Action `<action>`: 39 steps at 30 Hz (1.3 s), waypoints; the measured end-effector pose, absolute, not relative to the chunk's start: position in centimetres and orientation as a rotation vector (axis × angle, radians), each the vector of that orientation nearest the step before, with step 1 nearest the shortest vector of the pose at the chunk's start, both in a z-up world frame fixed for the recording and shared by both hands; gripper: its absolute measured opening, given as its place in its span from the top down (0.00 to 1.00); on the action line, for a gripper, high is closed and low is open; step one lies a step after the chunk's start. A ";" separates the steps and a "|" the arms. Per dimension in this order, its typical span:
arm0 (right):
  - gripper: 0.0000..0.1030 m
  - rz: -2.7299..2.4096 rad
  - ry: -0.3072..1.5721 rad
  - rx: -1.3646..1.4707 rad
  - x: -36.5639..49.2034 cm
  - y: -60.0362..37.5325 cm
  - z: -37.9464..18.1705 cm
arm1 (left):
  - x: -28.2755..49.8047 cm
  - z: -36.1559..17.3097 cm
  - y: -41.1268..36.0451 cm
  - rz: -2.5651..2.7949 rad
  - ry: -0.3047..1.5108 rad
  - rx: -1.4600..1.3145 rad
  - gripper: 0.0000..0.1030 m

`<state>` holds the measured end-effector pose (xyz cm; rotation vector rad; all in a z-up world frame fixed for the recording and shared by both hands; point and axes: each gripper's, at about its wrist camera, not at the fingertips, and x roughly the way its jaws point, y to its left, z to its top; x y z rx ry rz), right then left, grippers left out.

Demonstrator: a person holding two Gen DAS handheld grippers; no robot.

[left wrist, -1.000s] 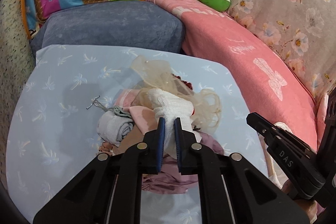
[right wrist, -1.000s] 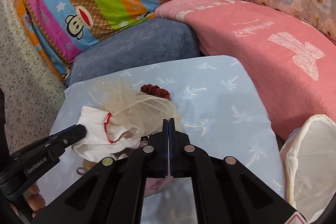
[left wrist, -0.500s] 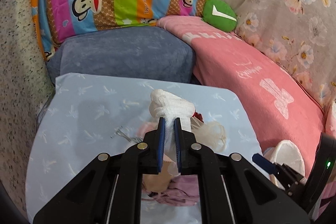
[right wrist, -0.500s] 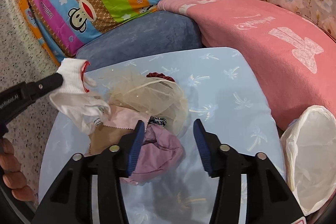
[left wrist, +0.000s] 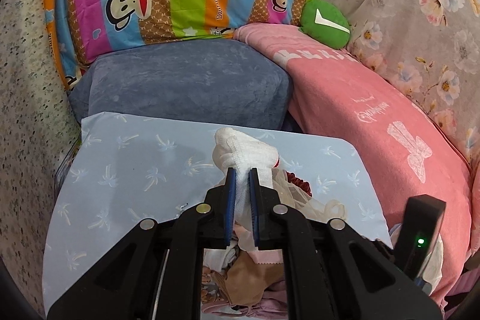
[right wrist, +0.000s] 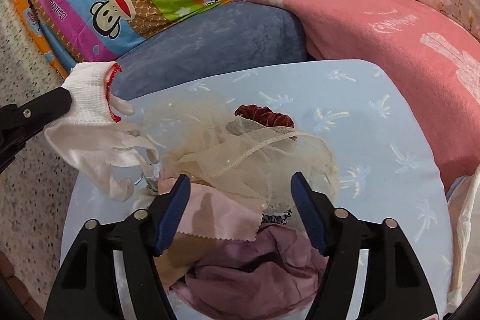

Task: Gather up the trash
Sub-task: 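Lift and carry the glove and mesh bag in both grippers over the white bin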

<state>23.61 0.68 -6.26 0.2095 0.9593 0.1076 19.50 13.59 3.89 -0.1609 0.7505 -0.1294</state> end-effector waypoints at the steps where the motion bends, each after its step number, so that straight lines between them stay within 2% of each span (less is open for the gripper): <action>1: 0.75 0.104 0.974 0.219 23.7 0.5 -6.6 | 19.5 3.9 13.5 -0.131 0.752 -0.158 0.91; 2: 0.91 0.101 0.984 0.231 23.7 0.2 -6.8 | 19.4 3.8 13.4 -0.132 0.753 -0.155 0.91; 3: 0.97 0.099 0.988 0.241 23.5 -0.2 -6.9 | 19.4 3.8 13.2 -0.133 0.756 -0.154 0.91; 4: 0.98 0.097 0.982 0.248 23.2 -0.5 -6.8 | 19.5 3.8 13.1 -0.135 0.759 -0.154 0.91; 23: 0.99 -0.010 0.715 0.338 14.1 -11.7 5.0 | 15.1 7.6 5.1 -0.266 0.718 -0.092 0.91; 39: 0.99 -0.192 0.649 0.410 5.4 -24.3 6.6 | 10.7 7.6 -6.9 -0.467 0.743 0.001 0.91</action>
